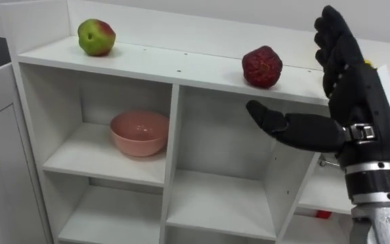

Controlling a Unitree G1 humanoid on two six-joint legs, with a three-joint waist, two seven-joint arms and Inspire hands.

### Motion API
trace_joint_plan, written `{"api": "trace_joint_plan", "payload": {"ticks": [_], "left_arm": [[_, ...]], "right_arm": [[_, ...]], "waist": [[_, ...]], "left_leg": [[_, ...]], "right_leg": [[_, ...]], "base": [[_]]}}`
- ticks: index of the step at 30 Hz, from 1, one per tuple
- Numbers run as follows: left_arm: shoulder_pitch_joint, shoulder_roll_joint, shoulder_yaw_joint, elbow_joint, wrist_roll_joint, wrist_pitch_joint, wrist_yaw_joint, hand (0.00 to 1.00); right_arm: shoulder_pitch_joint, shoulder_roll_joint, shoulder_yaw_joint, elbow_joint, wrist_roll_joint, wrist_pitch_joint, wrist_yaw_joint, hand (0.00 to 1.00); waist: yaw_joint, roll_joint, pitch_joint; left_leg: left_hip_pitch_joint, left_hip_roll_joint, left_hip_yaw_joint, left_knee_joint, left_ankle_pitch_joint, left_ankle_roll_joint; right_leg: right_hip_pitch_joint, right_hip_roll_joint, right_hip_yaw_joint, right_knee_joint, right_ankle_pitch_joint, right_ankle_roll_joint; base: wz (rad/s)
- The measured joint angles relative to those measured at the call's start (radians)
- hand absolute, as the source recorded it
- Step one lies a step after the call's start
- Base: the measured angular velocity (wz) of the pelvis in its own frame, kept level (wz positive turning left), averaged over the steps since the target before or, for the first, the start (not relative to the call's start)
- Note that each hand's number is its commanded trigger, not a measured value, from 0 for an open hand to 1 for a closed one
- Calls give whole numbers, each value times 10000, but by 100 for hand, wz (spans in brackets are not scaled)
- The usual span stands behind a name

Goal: Arrange fruit in the closet

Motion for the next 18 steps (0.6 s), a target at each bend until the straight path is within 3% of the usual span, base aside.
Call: {"api": "trace_joint_plan", "payload": {"ticks": [8, 13, 18], "left_arm": [[32, 52, 4, -2, 55, 186, -171, 0], [97, 59, 80, -194, 171, 392, -299, 0], [138, 62, 206, -587, 170, 430, -458, 0]], "right_arm": [[-628, -304, -51, 983, 14, 83, -109, 0], [-1188, -430, -74, 1772, 328, 508, -117, 0], [-1592, -650, -73, 1859, 728, 644, -104, 0]], "waist": [[31, -198, -18], [85, -345, -31], [196, -373, -49]], "left_leg": [[-20, 2, -19, 32, 4, -6], [-79, -1, -14, 44, 4, -6], [-80, 0, -28, 22, 4, -6]], "right_leg": [[8, -18, -271, 21, 0, 0], [-57, -21, -257, 24, 0, 0], [-63, -18, -261, 17, 0, 0]], "base": [[0], [0], [0]]}}
